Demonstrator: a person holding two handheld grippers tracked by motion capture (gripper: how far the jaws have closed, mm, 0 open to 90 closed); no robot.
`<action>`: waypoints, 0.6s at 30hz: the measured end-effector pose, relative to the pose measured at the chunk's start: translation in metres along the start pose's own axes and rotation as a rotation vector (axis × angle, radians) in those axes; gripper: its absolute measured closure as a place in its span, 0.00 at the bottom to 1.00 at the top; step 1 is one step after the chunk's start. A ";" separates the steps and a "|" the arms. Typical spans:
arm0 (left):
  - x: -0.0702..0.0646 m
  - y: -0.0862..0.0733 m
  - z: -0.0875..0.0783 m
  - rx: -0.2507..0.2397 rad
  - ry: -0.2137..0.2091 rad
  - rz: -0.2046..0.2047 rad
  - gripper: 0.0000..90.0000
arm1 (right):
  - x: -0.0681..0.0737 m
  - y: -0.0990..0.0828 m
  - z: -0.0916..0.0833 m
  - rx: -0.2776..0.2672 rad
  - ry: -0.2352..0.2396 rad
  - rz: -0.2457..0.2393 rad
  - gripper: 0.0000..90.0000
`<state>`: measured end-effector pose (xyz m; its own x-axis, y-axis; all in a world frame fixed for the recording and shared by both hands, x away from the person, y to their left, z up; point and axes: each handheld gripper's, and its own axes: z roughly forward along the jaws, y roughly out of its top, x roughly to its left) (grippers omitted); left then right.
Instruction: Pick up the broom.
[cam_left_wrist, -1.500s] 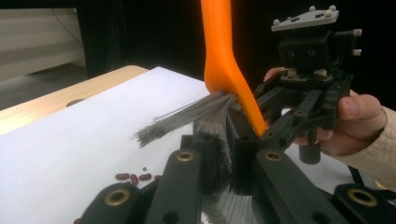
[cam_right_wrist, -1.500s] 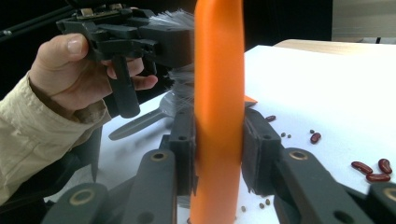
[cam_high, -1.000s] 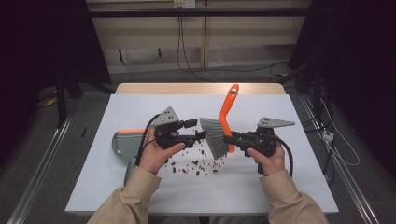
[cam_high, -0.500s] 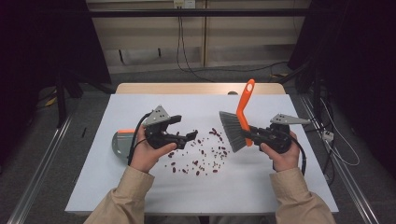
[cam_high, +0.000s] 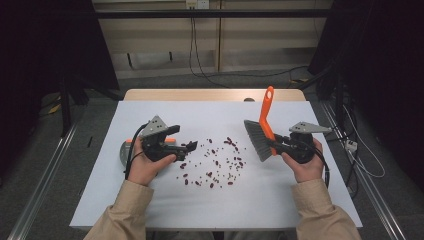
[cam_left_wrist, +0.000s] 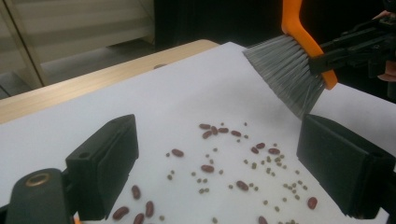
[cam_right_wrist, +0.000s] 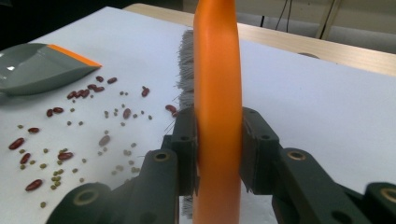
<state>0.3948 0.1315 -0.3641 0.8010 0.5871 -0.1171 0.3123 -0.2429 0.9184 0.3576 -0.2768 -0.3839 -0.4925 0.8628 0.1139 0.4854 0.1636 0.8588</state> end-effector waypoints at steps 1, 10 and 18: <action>0.001 -0.001 -0.002 0.003 0.004 0.000 0.14 | 0.000 0.000 0.000 0.007 -0.010 0.003 0.78; 0.011 -0.012 -0.015 0.013 0.029 -0.016 0.14 | -0.002 -0.001 0.004 0.047 -0.063 -0.022 0.78; 0.014 -0.016 -0.025 0.012 0.045 -0.012 0.13 | -0.005 -0.001 0.011 0.118 -0.125 -0.032 0.78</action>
<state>0.3880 0.1630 -0.3712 0.7739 0.6236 -0.1105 0.3276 -0.2448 0.9126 0.3673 -0.2765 -0.3909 -0.4191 0.9078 0.0185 0.5560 0.2405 0.7956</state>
